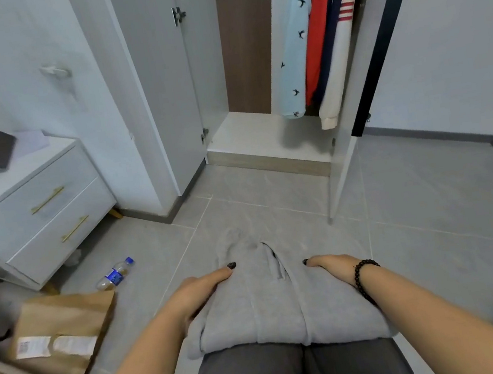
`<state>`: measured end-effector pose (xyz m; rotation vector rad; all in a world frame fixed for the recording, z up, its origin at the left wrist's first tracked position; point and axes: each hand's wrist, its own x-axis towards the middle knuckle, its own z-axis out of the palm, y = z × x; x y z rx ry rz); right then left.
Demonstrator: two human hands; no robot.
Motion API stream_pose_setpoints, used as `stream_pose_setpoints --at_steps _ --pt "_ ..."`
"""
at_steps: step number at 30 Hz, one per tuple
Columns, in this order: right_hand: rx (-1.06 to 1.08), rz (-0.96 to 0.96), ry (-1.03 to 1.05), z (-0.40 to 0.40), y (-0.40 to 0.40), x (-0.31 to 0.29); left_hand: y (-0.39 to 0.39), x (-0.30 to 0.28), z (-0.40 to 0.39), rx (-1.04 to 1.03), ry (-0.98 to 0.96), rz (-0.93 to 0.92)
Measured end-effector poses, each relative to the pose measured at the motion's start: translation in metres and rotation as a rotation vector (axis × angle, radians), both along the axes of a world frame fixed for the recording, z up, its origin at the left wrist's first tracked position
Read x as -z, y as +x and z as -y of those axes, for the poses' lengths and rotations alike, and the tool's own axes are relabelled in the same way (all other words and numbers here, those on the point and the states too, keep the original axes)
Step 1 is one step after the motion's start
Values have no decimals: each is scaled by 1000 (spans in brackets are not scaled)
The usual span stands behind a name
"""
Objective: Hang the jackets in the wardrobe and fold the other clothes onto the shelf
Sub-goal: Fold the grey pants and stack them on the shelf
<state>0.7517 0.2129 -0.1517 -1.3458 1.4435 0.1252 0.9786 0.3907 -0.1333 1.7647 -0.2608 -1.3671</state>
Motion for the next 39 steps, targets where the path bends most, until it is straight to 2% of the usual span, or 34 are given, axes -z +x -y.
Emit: stream_pose_setpoints --at_steps 1,4,7,10,13,15,17,20,27,30,33,36,39 --pt "9 6 -25 0 -1 1 1 0 4 -38 -20 -36" --pt "-35 32 -148 0 -1 2 -4 -1 8 -86 -108 -327" --pt "-73 8 -334 -4 -1 4 -10 4 4 -89 -171 -390" --pt "70 5 -415 -8 -6 6 -10 9 16 -137 -101 -235" --pt "209 11 -132 -9 -17 3 -16 25 9 -190 -30 -11" --pt "184 78 43 -7 -23 7 -19 33 -4 -245 -34 36" --pt "150 134 106 -6 -27 6 -20 35 -13 -248 -77 67" --pt "184 137 35 -6 -25 6 -21 27 -8 -242 -131 55" --pt "191 232 -351 -8 -2 16 -6 38 6 -258 -189 52" --pt "169 228 -393 -1 5 25 3 42 20 -213 -174 33" --pt "349 263 -248 17 10 33 9 46 42 -162 -150 -2" --pt "678 462 253 48 11 38 20 48 75 -181 -139 -22" --pt "770 482 512 71 15 37 33 44 109 -175 -134 -38"
